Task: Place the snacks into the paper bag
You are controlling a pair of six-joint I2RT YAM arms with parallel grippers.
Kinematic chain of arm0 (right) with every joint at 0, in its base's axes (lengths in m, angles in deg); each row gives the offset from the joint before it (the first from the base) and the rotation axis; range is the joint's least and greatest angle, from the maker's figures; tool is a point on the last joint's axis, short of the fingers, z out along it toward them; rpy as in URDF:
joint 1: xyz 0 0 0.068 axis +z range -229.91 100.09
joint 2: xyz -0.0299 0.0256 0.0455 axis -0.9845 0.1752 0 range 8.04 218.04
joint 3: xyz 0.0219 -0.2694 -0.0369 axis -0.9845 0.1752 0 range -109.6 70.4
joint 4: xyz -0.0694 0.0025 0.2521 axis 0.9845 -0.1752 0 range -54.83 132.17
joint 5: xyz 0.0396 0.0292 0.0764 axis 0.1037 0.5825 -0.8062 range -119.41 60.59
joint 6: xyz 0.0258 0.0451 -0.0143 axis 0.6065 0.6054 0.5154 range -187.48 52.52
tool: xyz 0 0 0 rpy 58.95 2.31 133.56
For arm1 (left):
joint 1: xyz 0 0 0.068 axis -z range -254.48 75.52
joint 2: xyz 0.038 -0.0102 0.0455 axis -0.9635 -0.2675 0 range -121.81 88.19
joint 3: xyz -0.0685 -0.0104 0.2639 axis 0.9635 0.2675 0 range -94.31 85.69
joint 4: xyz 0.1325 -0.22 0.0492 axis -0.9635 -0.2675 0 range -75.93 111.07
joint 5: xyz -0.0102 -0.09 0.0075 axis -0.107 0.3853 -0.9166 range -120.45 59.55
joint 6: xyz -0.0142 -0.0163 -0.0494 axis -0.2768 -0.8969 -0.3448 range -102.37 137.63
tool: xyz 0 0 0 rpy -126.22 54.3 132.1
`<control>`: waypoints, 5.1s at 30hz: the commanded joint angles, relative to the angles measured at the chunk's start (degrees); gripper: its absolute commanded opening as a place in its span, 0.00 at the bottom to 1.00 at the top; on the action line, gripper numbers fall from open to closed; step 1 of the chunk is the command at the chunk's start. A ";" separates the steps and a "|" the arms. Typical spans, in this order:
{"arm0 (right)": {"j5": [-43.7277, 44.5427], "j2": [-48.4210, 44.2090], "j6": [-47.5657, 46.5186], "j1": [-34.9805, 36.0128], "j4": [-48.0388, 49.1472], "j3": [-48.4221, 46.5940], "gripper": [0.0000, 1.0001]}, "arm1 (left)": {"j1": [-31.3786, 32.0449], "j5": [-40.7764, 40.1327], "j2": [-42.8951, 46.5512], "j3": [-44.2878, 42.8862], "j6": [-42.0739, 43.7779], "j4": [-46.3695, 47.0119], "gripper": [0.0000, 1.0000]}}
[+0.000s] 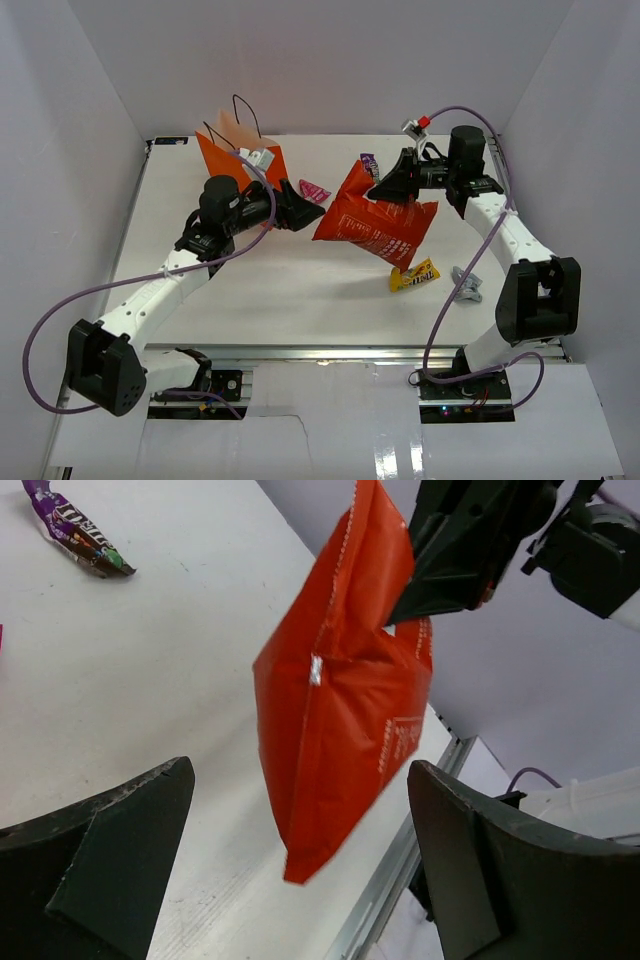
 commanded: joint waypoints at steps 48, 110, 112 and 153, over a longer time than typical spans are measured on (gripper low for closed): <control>3.90 -1.58 -17.15 4.92 -15.06 -10.86 0.83 | 6.94 -2.37 6.26 -3.32 -5.27 -5.64 0.00; 26.59 -2.63 -16.53 -12.57 -16.12 -6.48 0.98 | 6.94 -84.65 -10.53 -57.64 1.77 -33.76 0.00; 26.59 -2.55 -16.62 -12.84 -16.12 -6.31 0.98 | 6.94 -84.65 -9.74 -56.24 -0.70 -35.52 0.00; 24.92 -1.67 -14.43 -13.19 -14.54 -3.32 0.98 | -1.32 -69.89 -13.43 -47.45 -15.99 -48.01 0.00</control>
